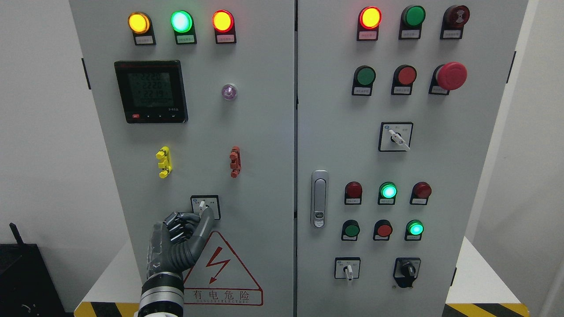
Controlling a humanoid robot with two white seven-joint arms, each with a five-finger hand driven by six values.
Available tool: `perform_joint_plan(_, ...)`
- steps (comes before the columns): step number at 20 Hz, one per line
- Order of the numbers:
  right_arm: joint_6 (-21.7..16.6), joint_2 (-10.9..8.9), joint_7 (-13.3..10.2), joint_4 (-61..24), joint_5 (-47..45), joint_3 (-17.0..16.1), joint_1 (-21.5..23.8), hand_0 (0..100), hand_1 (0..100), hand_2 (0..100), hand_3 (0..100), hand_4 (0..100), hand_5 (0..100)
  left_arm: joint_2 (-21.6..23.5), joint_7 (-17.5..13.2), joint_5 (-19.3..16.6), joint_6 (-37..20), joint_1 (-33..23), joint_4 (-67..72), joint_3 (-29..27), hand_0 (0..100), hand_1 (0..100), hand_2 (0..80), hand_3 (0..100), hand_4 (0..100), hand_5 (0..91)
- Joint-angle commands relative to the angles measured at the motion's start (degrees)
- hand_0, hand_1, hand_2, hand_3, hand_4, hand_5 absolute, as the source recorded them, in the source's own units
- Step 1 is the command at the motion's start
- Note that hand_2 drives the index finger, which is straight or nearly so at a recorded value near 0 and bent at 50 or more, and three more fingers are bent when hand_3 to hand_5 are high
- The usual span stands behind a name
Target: Turn on light switch 1
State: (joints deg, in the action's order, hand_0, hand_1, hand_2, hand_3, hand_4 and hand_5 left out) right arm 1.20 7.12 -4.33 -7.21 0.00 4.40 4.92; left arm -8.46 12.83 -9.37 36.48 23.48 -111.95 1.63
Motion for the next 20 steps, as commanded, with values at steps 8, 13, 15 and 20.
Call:
perform_joint_plan(8, 0.03, 0.0, 0.02, 0.0, -1.41, 0.0, 0.0, 0, 0, 0, 0, 0, 0, -0.06, 0.0, -1.18, -0.01, 0.16, 0.42, 0.4, 27, 63, 61.5, 89, 93, 84.2)
perform_joint_plan(13, 0.03, 0.0, 0.02, 0.0, -1.41, 0.0, 0.0, 0, 0, 0, 0, 0, 0, -0.06, 0.0, -1.18, -0.01, 0.25, 0.5, 0.4, 28, 61, 62.0, 90, 94, 84.5)
perform_joint_plan(15, 0.03, 0.0, 0.02, 0.0, -1.41, 0.0, 0.0, 0, 0, 0, 0, 0, 0, -0.06, 0.0, -1.26, -0.01, 0.25, 0.59, 0.4, 29, 61, 62.0, 90, 94, 84.4)
perform_joint_plan(20, 0.03, 0.0, 0.02, 0.0, -1.41, 0.0, 0.0, 0, 0, 0, 0, 0, 0, -0.06, 0.0, -1.97, -0.01, 0.25, 0.68, 0.4, 33, 60, 62.1, 90, 94, 84.5)
